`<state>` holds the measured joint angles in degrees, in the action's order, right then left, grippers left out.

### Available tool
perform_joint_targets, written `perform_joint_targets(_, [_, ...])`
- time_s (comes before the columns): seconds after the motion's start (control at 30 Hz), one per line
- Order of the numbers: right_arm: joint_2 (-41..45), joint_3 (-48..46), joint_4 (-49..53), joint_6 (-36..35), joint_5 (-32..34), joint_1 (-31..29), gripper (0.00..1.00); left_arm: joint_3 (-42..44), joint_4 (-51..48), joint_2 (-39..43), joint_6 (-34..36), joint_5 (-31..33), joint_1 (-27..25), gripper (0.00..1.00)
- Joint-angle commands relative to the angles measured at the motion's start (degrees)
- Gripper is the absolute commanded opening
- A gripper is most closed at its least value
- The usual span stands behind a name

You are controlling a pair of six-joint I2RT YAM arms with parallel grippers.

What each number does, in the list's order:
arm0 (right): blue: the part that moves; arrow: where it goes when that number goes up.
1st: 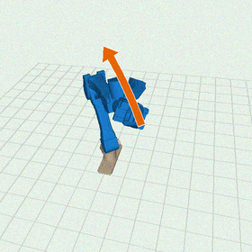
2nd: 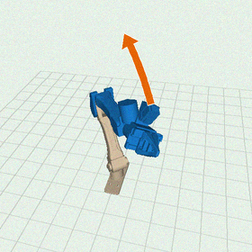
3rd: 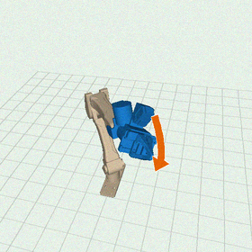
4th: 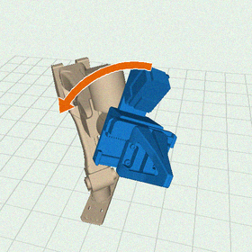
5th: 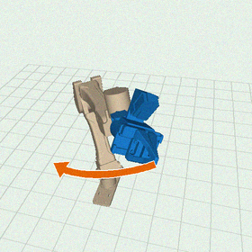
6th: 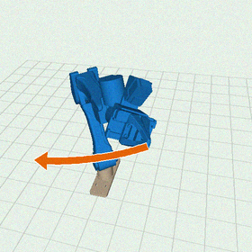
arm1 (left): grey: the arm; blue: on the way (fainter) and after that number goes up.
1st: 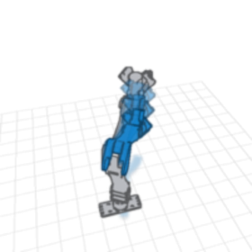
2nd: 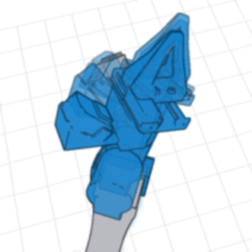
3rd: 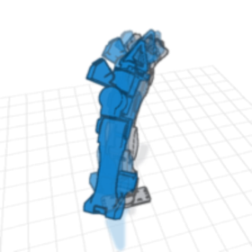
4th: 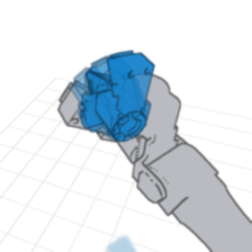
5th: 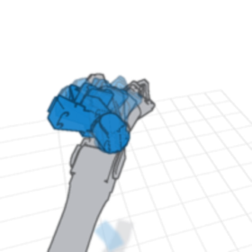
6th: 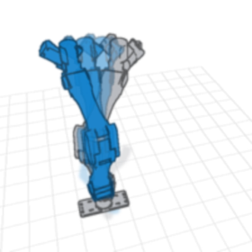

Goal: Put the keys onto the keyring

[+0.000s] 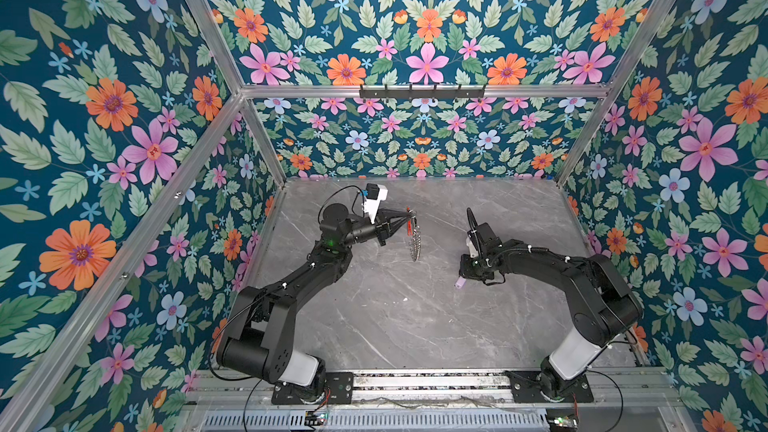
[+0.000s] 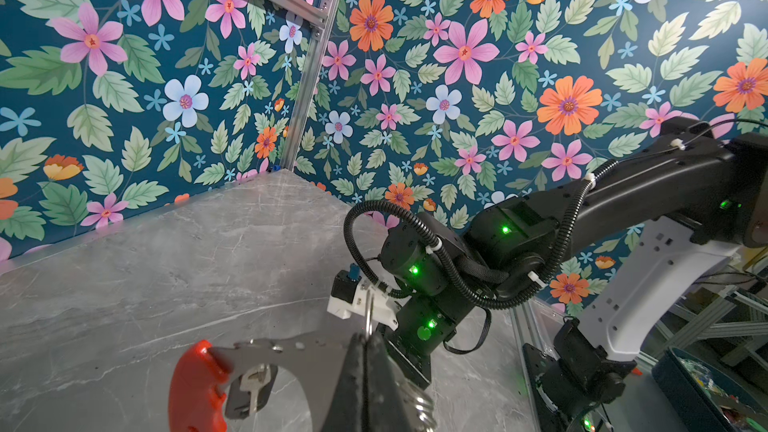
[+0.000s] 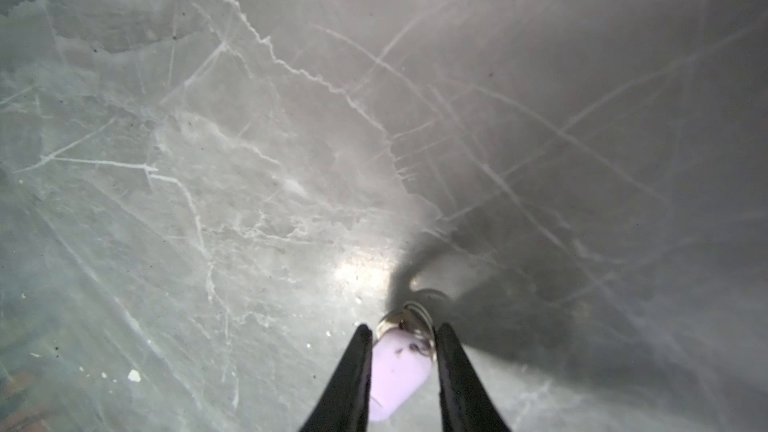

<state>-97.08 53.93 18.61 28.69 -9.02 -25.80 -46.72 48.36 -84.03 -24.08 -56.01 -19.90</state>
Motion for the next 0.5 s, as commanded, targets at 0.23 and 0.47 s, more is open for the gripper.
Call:
perform_joint_targets(0.23, [0.66,-1.29,-0.74,1.04,-0.67,-0.03,0.21,-0.13,2.75,0.45,-0.09,-0.53,0.0,0.0])
perform_joint_targets(0.47, [0.16,-0.36,0.17,0.54,0.34,0.02,0.16,-0.17,2.62,0.45,-0.18,-0.55,-0.05,0.0])
